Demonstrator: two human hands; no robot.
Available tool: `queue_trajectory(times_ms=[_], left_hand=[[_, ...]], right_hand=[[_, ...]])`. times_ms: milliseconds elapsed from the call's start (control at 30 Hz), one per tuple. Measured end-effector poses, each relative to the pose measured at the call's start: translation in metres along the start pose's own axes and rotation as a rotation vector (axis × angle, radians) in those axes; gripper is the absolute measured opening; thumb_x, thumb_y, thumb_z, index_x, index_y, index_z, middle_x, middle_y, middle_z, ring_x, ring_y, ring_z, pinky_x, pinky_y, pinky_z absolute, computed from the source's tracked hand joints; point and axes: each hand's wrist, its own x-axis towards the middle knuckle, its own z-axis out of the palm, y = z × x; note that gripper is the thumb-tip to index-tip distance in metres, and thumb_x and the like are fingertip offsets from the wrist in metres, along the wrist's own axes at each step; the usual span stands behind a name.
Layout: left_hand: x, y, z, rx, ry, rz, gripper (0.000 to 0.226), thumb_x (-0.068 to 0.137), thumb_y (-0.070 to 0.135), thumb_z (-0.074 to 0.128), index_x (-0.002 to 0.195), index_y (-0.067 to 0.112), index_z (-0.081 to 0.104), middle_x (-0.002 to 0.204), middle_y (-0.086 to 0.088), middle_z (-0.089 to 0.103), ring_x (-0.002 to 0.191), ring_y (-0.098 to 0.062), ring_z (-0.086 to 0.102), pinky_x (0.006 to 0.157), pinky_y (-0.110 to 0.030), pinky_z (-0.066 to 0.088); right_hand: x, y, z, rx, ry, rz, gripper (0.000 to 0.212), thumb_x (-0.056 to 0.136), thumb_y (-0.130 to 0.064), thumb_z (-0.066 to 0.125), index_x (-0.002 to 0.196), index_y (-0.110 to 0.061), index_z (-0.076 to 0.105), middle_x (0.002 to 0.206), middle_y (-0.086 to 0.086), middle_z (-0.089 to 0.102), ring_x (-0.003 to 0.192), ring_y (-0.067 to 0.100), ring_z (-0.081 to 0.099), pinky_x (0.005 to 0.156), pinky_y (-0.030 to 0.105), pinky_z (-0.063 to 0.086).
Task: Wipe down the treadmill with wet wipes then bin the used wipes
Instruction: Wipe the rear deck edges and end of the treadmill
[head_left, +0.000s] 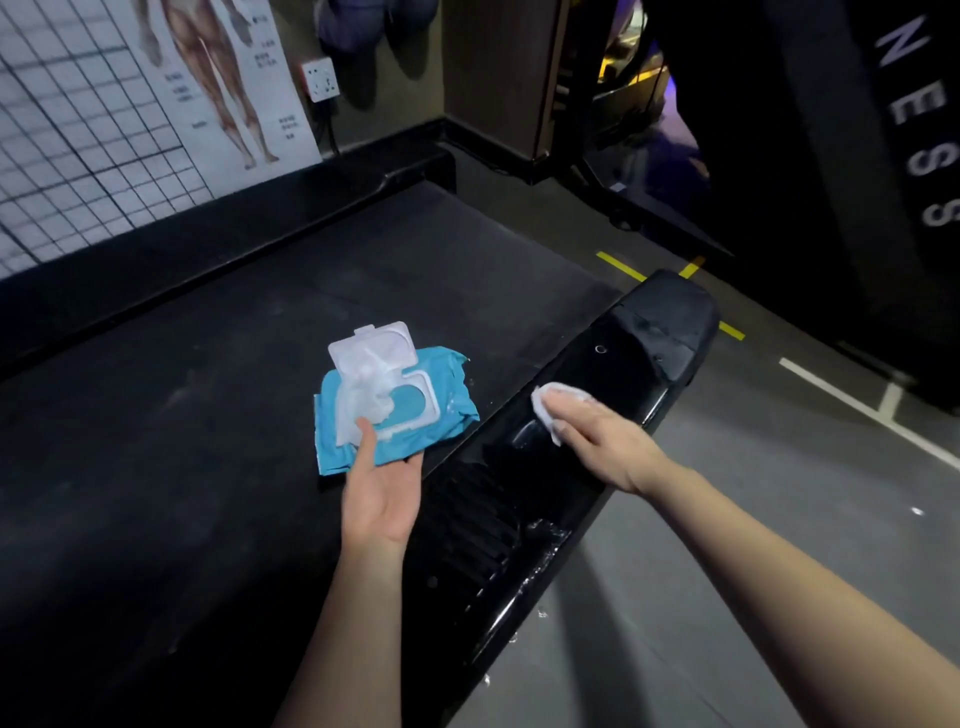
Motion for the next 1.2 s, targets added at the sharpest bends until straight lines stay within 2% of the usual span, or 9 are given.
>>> queue_trajectory(times_ms=[33,100,233,400,767,900,1033,1133,1200], left_hand=[[0.001,0.002,-0.002,0.028,0.004,-0.001,0.044,0.110,0.028,0.051,0.154,0.019,0.051,0.150,-0.006,0.061,0.135,-0.027,0.062,0.115,-0.050,0.046],[0.002,0.003,-0.004,0.064,0.018,0.006,0.041,0.110,0.026,0.051,0.150,0.019,0.054,0.147,-0.007,0.064,0.131,-0.026,0.065,0.113,-0.050,0.049],[0.001,0.000,-0.001,0.046,0.055,0.007,0.035,0.110,0.026,0.051,0.144,0.021,0.058,0.140,-0.005,0.069,0.127,-0.026,0.068,0.113,-0.051,0.047],[0.003,0.003,-0.005,0.032,0.078,-0.003,0.035,0.108,0.026,0.054,0.143,0.023,0.059,0.140,-0.003,0.069,0.128,-0.024,0.067,0.119,-0.050,0.043],[-0.001,0.005,0.000,0.039,0.055,-0.036,0.032,0.108,0.026,0.055,0.139,0.021,0.062,0.136,-0.006,0.071,0.125,-0.024,0.069,0.121,-0.050,0.041],[0.001,0.005,-0.003,0.044,0.041,-0.044,0.033,0.109,0.027,0.054,0.140,0.021,0.061,0.138,-0.006,0.070,0.128,-0.025,0.067,0.121,-0.050,0.041],[0.004,0.003,-0.004,0.063,0.031,-0.030,0.037,0.110,0.027,0.052,0.146,0.021,0.057,0.141,-0.005,0.069,0.130,-0.026,0.066,0.120,-0.051,0.041],[0.006,0.003,-0.005,0.056,0.044,-0.029,0.036,0.109,0.027,0.054,0.145,0.021,0.058,0.139,-0.005,0.070,0.128,-0.026,0.067,0.120,-0.051,0.042],[0.006,0.002,-0.005,0.050,0.054,-0.032,0.034,0.108,0.027,0.056,0.141,0.021,0.060,0.137,-0.005,0.071,0.125,-0.025,0.069,0.120,-0.051,0.042]], right_hand=[[0.011,0.007,-0.002,-0.053,0.021,0.021,0.034,0.106,-0.018,0.041,0.134,-0.003,0.054,0.147,0.002,0.052,0.142,0.013,0.038,0.116,0.011,0.010],[0.032,0.019,-0.003,-0.136,0.042,0.124,0.048,0.108,-0.025,0.037,0.154,-0.009,0.035,0.163,0.003,0.031,0.153,0.015,0.020,0.116,0.009,-0.005],[0.067,0.029,0.003,-0.242,-0.019,0.235,0.054,0.110,-0.031,0.026,0.160,-0.014,0.018,0.169,0.001,0.012,0.155,0.010,0.005,0.122,0.030,0.002],[0.064,0.020,-0.001,-0.160,0.020,0.238,0.048,0.109,-0.028,0.031,0.155,-0.012,0.033,0.166,0.002,0.024,0.153,0.011,0.013,0.121,0.027,0.004],[-0.006,-0.019,0.027,-0.004,-0.040,0.080,0.046,0.109,-0.032,0.037,0.155,-0.033,0.035,0.156,-0.026,0.027,0.148,-0.008,0.013,0.122,0.017,0.004],[-0.004,-0.008,0.017,0.061,-0.066,0.041,0.045,0.107,-0.027,0.045,0.152,-0.030,0.043,0.157,-0.021,0.032,0.146,-0.006,0.024,0.118,0.011,0.012],[0.031,0.017,0.001,-0.083,0.039,0.156,0.038,0.102,-0.013,0.049,0.139,-0.005,0.054,0.149,0.010,0.048,0.142,0.026,0.039,0.115,0.021,0.022],[0.064,0.022,-0.001,-0.099,0.004,0.275,0.023,0.103,-0.021,0.039,0.122,-0.014,0.052,0.138,0.004,0.050,0.135,0.031,0.042,0.111,0.040,0.033],[0.073,0.015,0.002,-0.110,-0.029,0.330,0.035,0.107,-0.031,0.033,0.136,-0.023,0.050,0.153,-0.004,0.041,0.144,0.027,0.032,0.116,0.042,0.029]])
